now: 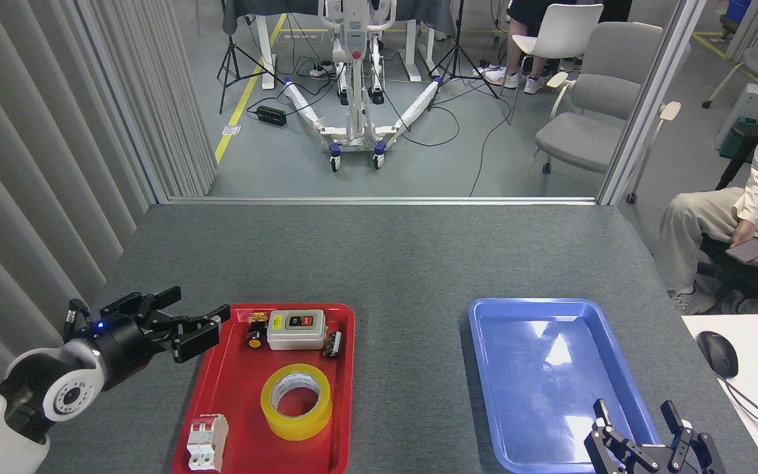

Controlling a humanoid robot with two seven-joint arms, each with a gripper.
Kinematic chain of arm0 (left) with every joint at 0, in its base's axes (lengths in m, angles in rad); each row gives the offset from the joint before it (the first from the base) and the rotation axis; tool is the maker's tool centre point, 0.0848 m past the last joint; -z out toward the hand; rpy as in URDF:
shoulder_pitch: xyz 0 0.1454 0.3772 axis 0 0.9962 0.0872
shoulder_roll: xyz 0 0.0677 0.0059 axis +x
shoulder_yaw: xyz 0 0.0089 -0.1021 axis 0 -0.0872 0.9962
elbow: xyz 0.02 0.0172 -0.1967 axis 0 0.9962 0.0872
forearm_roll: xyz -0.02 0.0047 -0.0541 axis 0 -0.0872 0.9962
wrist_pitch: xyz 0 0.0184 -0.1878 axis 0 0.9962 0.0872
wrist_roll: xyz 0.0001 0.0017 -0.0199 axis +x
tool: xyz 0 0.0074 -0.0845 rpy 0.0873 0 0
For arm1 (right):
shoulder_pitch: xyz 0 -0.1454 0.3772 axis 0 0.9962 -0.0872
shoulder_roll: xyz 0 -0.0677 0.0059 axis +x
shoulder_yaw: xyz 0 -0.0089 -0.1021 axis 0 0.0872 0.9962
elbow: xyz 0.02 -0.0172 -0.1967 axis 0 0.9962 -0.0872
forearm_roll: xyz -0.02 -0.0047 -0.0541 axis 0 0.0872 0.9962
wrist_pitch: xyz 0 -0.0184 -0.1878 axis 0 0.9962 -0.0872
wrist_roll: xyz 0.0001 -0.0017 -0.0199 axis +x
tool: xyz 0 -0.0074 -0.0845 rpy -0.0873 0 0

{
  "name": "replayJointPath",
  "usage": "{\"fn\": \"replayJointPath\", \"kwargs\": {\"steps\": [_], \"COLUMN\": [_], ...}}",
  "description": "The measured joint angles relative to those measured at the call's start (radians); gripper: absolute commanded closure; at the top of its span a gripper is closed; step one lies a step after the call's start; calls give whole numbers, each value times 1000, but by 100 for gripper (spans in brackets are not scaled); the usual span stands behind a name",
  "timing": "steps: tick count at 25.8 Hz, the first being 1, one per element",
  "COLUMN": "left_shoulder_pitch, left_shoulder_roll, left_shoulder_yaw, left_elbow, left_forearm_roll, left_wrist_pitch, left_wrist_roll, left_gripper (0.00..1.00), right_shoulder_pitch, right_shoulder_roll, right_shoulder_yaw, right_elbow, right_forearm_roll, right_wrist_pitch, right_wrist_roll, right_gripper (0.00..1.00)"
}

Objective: Place and move tape with both arms
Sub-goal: 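Raise the left gripper and move it over the yellow tape roll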

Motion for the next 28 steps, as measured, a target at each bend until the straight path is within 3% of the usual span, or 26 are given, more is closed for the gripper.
{"fn": "replayJointPath", "kwargs": {"steps": [4,15,23,28], "left_shoulder_pitch": [-110,-353,-374,-372], "left_shoulder_roll": [27,32,19,-37], "left_shoulder_yaw": [-135,-521,-603,-607], "left_elbow": [67,186,206,213], "left_forearm_roll": [91,151,199,201], "left_wrist_pitch": [3,55,142,160], "left_wrist_roll": [-12,-24,-89,-142], "left_gripper": [0,0,5,8], "right_shoulder_pitch": [0,-3,-3,-1], "right_shoulder_roll": [-1,-3,-3,-1], "right_shoulder_yaw": [-1,-1,-1,-1], "right_elbow": [1,0,0,0], "right_forearm_roll": [0,0,0,0], "right_wrist_pitch": [0,-5,-7,-6], "right_wrist_roll": [0,-6,2,3], "right_gripper": [0,0,0,0]}}
